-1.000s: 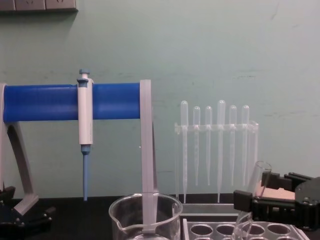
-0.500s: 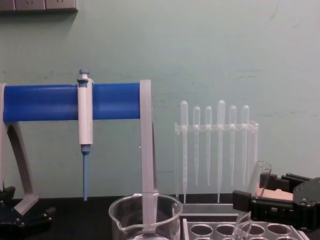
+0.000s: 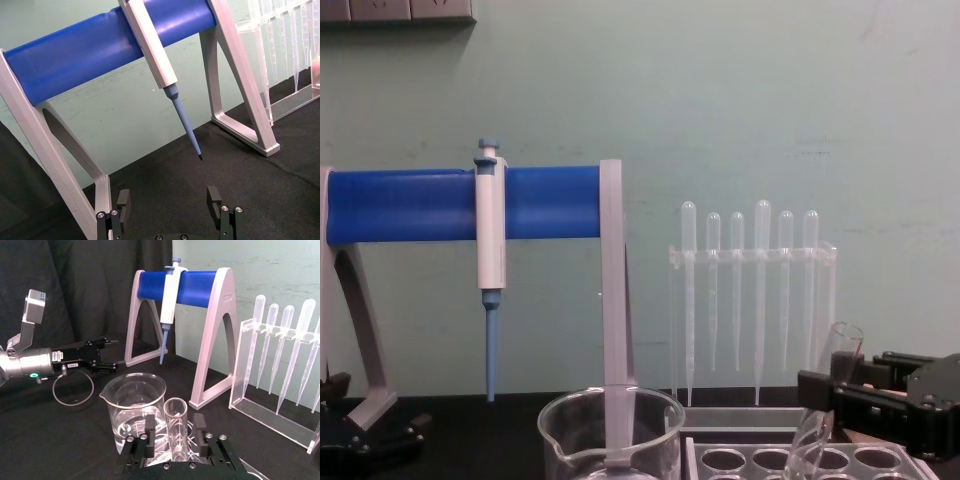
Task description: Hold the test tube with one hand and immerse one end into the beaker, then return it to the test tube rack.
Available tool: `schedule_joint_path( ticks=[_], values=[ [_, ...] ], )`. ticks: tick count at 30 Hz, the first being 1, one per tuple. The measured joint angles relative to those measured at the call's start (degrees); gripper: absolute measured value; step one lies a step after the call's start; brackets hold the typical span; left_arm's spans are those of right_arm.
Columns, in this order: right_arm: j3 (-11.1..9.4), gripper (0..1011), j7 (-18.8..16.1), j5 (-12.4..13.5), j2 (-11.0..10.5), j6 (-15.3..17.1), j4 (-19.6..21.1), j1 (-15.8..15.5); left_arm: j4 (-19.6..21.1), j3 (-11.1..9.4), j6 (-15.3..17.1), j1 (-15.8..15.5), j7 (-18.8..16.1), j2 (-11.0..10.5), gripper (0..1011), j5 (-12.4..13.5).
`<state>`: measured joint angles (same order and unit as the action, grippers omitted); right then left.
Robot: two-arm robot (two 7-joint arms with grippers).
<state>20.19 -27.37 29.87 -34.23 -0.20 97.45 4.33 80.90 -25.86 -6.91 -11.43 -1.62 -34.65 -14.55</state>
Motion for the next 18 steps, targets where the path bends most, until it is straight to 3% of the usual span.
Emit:
schedule_joint_path(
  ticks=[4, 9, 18],
  values=[
    [0.0, 362, 0.0, 0.0, 0.0, 0.0, 0.0, 0.0, 0.0, 0.0, 0.0, 0.0, 0.0, 0.0, 1000, 0.0],
    [0.0, 234, 0.0, 0.1, 0.0, 0.0, 0.0, 0.0, 0.0, 0.0, 0.0, 0.0, 0.0, 0.0, 1000, 0.0],
    [0.0, 223, 0.0, 0.1, 0.0, 0.0, 0.0, 0.0, 0.0, 0.0, 0.0, 0.0, 0.0, 0.0, 1000, 0.0]
  ],
)
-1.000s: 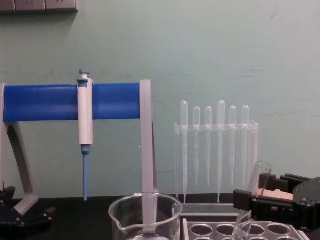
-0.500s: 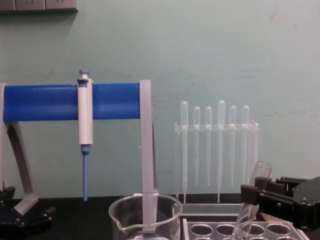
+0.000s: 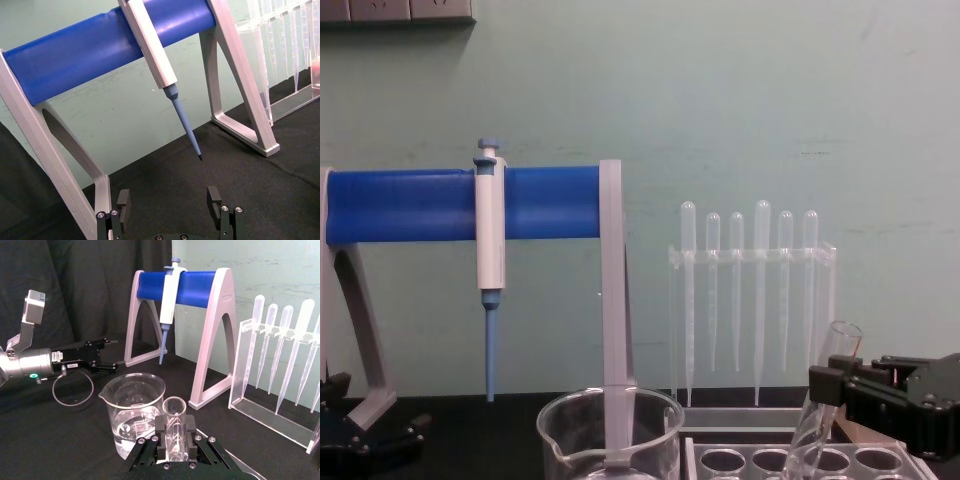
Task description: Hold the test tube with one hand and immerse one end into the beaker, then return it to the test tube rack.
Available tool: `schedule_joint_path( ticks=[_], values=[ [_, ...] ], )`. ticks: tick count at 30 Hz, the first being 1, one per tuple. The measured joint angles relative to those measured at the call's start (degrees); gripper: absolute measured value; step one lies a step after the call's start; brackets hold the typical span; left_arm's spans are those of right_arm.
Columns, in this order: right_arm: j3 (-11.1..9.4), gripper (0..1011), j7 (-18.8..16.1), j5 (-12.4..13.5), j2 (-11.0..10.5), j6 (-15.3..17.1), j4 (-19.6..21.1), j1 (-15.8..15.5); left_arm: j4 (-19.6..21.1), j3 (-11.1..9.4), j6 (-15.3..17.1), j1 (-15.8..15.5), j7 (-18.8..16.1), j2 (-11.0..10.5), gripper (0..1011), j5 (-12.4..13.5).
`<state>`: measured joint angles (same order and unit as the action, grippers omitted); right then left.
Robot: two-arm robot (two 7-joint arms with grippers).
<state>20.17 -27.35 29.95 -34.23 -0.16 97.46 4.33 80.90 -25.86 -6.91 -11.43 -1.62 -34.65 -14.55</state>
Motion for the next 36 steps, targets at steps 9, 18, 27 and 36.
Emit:
schedule_joint_path(
  ticks=[9, 18, 27, 36],
  values=[
    [0.0, 222, -1.7, -0.2, -1.0, 2.3, -0.2, 2.7, 0.0, 0.0, 0.0, 0.0, 0.0, 0.0, 1000, 0.0],
    [0.0, 222, -4.2, 1.5, -3.2, 7.5, 0.5, 7.4, 0.0, 0.0, 0.0, 0.0, 0.0, 0.0, 1000, 0.0],
    [1.0, 222, -6.2, 4.0, -6.1, 13.6, 2.5, 12.5, 0.0, 0.0, 0.0, 0.0, 0.0, 0.0, 1000, 0.0],
    [2.5, 222, -7.3, 5.1, -8.3, 18.4, 3.5, 18.1, 0.0, 0.0, 0.0, 0.0, 0.0, 0.0, 1000, 0.0]
  ],
)
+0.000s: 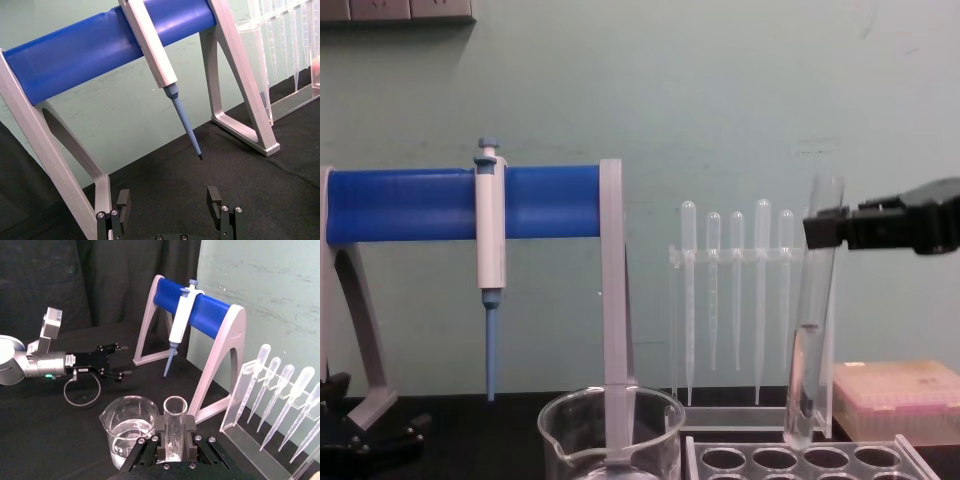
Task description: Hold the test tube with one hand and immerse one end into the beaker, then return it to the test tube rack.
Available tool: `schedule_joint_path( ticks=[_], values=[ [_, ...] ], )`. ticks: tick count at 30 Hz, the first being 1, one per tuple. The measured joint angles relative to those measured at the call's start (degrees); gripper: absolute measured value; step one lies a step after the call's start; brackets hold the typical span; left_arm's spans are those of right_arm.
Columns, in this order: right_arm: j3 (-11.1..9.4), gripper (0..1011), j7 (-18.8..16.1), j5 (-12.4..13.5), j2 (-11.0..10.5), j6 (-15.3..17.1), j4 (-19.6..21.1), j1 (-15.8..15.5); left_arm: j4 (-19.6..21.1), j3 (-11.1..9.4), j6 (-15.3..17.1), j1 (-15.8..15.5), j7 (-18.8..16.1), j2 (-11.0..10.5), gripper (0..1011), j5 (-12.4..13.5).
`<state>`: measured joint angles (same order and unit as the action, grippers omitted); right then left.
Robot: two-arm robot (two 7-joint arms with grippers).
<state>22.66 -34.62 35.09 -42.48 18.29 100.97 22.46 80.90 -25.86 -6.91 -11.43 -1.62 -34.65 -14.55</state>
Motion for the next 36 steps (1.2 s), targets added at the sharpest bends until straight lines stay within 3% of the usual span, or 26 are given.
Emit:
schedule_joint_path(
  ticks=[14, 23, 36],
  values=[
    [2.2, 222, -1.9, 3.0, -1.0, 5.5, -1.8, 7.5, 0.0, 0.0, 0.0, 0.0, 0.0, 0.0, 1000, 0.0],
    [3.2, 222, -2.0, 4.9, -1.4, 6.9, -2.3, 8.8, 0.0, 0.0, 0.0, 0.0, 0.0, 0.0, 1000, 0.0],
    [3.0, 222, -2.0, 4.8, -1.3, 6.8, -2.2, 8.6, 0.0, 0.0, 0.0, 0.0, 0.0, 0.0, 1000, 0.0]
  ],
)
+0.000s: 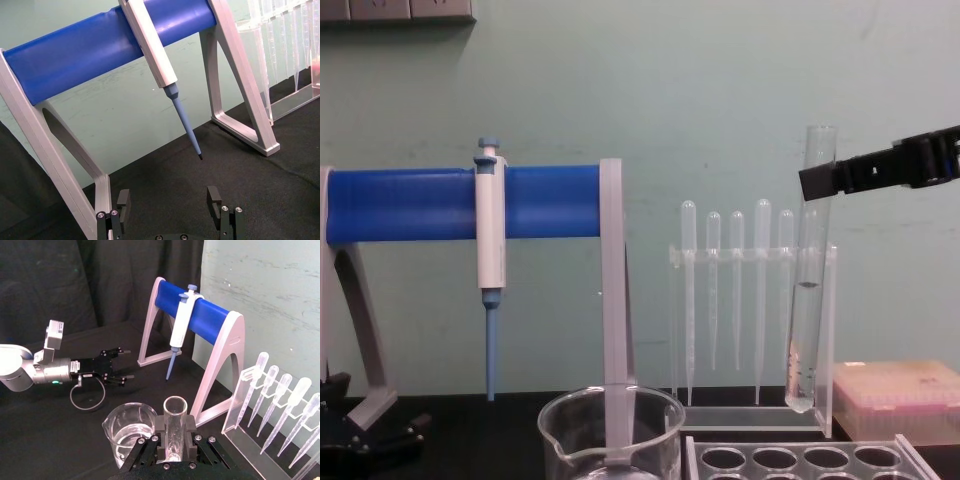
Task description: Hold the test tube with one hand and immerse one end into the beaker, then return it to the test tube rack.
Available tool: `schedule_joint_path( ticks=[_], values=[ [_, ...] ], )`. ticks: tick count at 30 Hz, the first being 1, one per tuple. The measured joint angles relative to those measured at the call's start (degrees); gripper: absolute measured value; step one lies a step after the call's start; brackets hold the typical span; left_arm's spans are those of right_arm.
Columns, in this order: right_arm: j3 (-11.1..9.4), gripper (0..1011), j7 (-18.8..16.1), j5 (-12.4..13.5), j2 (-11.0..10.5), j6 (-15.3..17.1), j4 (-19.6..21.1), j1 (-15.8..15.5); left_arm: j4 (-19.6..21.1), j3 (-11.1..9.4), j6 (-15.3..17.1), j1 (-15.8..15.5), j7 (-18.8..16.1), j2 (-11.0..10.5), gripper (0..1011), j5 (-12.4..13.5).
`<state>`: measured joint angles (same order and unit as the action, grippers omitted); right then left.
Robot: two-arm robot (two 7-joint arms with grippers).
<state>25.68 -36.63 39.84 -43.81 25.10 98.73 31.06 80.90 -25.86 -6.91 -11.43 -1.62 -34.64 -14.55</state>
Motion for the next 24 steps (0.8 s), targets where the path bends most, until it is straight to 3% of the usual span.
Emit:
schedule_joint_path(
  ticks=[24],
  values=[
    [-0.1, 222, 0.0, -0.2, 0.1, -0.2, 0.1, -0.1, 0.0, 0.0, 0.0, 0.0, 0.0, 0.0, 1000, 0.0]
  ],
)
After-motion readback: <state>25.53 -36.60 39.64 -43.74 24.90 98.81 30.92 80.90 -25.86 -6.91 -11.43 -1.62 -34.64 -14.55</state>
